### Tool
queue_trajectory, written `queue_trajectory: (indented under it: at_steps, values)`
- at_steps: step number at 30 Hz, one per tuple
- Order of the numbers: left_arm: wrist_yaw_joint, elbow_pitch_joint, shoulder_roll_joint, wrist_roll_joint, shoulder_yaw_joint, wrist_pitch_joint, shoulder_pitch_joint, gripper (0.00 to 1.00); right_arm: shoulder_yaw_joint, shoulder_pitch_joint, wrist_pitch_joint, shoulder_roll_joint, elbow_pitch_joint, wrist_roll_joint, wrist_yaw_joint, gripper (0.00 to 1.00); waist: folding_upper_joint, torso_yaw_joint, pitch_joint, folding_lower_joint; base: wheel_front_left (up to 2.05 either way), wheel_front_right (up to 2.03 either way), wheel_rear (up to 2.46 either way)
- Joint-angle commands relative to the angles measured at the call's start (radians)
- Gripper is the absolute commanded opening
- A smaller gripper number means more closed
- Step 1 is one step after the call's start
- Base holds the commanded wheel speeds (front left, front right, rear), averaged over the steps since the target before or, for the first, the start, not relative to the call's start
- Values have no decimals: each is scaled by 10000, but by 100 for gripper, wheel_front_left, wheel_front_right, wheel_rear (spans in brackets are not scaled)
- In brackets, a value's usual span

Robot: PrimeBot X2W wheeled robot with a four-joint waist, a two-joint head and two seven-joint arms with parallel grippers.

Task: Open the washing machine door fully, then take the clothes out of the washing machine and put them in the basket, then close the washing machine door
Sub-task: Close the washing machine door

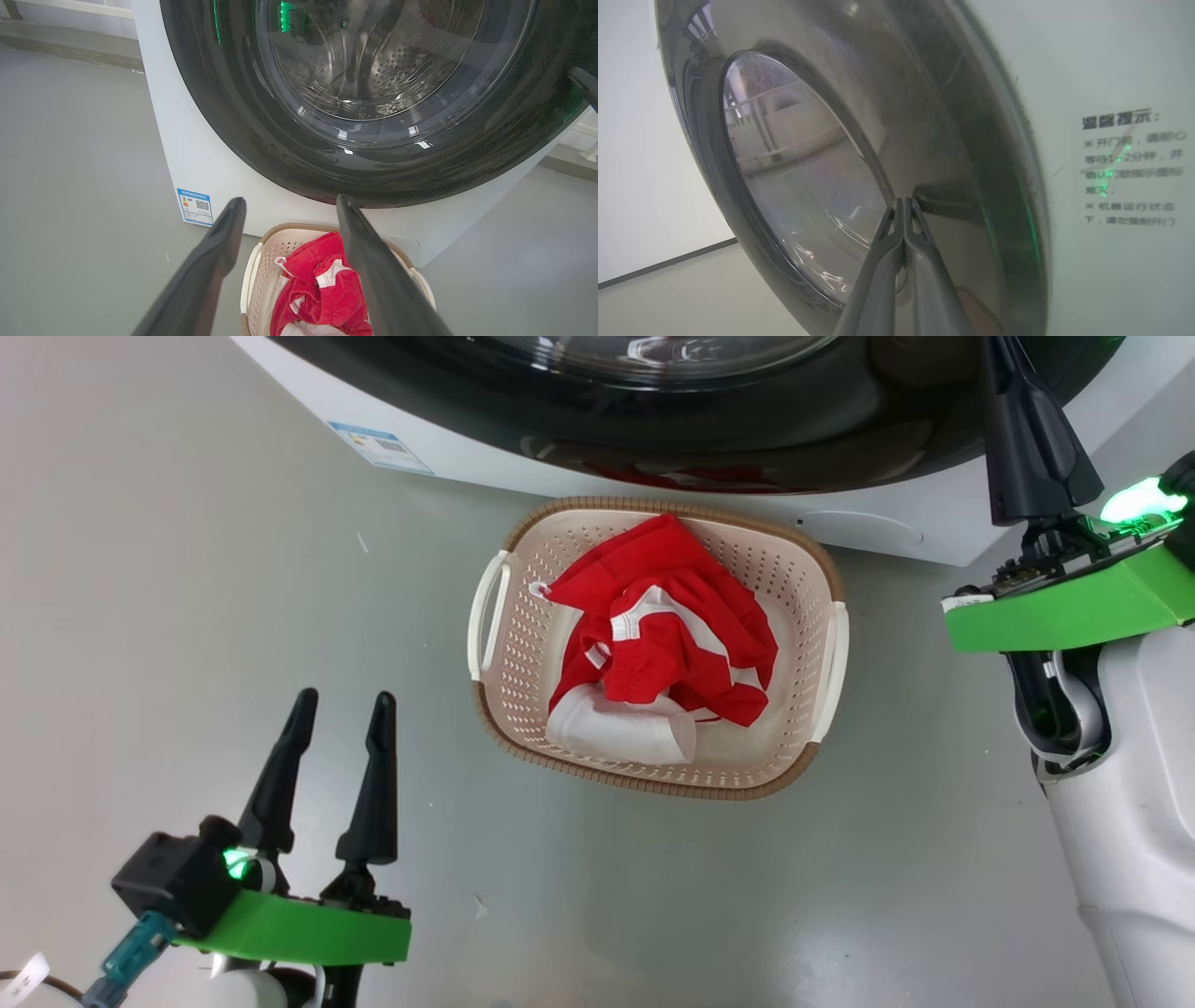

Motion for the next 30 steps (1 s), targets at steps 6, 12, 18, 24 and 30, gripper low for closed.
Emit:
queue_trajectory:
  at_steps: [6, 12, 18, 24, 30]
  values:
    - [-54, -91, 145, 172, 358, -120, -87, 100, 187, 69, -61, 132, -136, -61, -99, 0, -1, -201, -407, 0, 0, 0, 0]
    - [-54, 159, 145, 513, 453, -120, 132, 100, 347, 1098, -61, 130, 12, -43, -99, 22, -1, -438, -1138, 0, 0, 0, 0]
    - [-54, 375, 161, 849, 581, -120, 445, 100, 516, 2277, -61, 8, 151, -16, -99, 100, -1, -758, -1864, 0, 0, 0, 0]
    - [-54, 519, 392, 902, 585, -120, 779, 100, 661, 3195, -61, -49, 203, 44, -99, 100, -1, -1141, -2462, 0, 0, 0, 0]
    - [-54, 539, 669, 915, 692, -120, 1198, 100, 706, 4081, -61, 18, 131, 114, -99, 100, -1, -1693, -3013, 0, 0, 0, 0]
